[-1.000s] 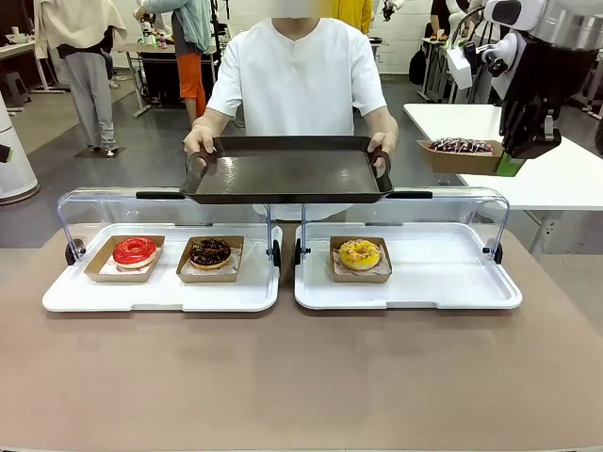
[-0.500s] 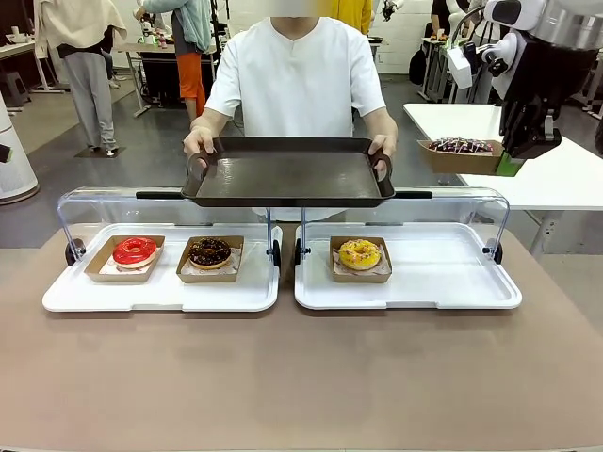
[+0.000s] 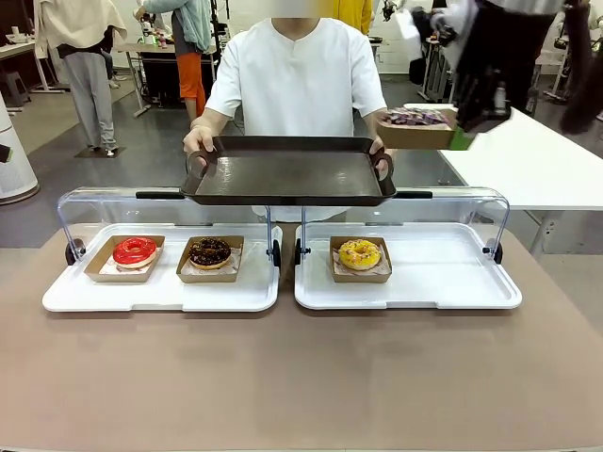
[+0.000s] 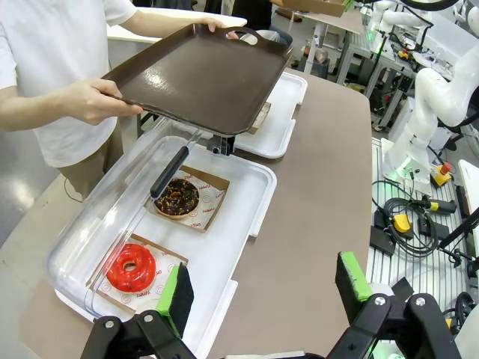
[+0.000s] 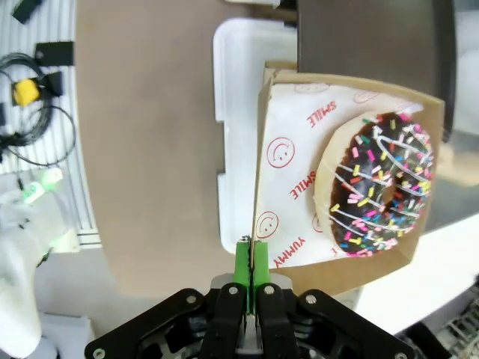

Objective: Provide the desired donut to the person.
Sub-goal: Place the picked Paper togo box onto the Handle tray extended by the person.

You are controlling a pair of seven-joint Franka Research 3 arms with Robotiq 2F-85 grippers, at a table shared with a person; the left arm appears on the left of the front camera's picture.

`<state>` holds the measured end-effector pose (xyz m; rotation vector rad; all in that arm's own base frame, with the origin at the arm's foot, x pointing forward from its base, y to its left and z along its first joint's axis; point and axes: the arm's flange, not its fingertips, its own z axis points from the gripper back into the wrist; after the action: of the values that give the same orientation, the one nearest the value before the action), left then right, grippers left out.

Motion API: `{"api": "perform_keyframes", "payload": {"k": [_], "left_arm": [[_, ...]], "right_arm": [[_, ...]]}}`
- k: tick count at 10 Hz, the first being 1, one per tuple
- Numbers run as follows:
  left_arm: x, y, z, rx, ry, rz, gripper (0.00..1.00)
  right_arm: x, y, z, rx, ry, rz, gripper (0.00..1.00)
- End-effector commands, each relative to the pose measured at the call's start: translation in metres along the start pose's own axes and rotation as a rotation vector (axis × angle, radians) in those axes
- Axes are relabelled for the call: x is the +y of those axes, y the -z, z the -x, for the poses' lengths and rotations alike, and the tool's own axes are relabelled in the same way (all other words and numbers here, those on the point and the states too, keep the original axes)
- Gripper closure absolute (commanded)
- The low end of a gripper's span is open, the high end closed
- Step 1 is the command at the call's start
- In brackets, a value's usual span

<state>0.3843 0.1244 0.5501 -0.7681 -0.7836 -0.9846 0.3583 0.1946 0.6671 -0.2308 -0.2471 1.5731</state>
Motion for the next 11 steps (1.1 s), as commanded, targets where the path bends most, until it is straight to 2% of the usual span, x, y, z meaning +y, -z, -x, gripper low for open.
{"api": "perform_keyframes", "payload": {"k": [1, 4, 8, 11], "left_arm": [[0.000, -0.001, -0.001, -0.013, 0.003, 0.000, 0.00], [0.000, -0.001, -0.001, -0.013, 0.003, 0.000, 0.00], [0.000, -0.001, -0.001, -0.013, 0.003, 0.000, 0.00], [0.000, -0.001, -0.001, -0.013, 0.003, 0.000, 0.00]], "right_arm": [[-0.027, 0.023, -0.033, 0.061, 0.012, -0.033, 0.98], [-0.062, 0.067, -0.065, 0.076, 0.043, -0.021, 0.98], [-0.104, 0.096, -0.078, -0.009, 0.075, -0.032, 0.98], [-0.118, 0.112, -0.078, 0.000, 0.095, -0.046, 0.98]]}}
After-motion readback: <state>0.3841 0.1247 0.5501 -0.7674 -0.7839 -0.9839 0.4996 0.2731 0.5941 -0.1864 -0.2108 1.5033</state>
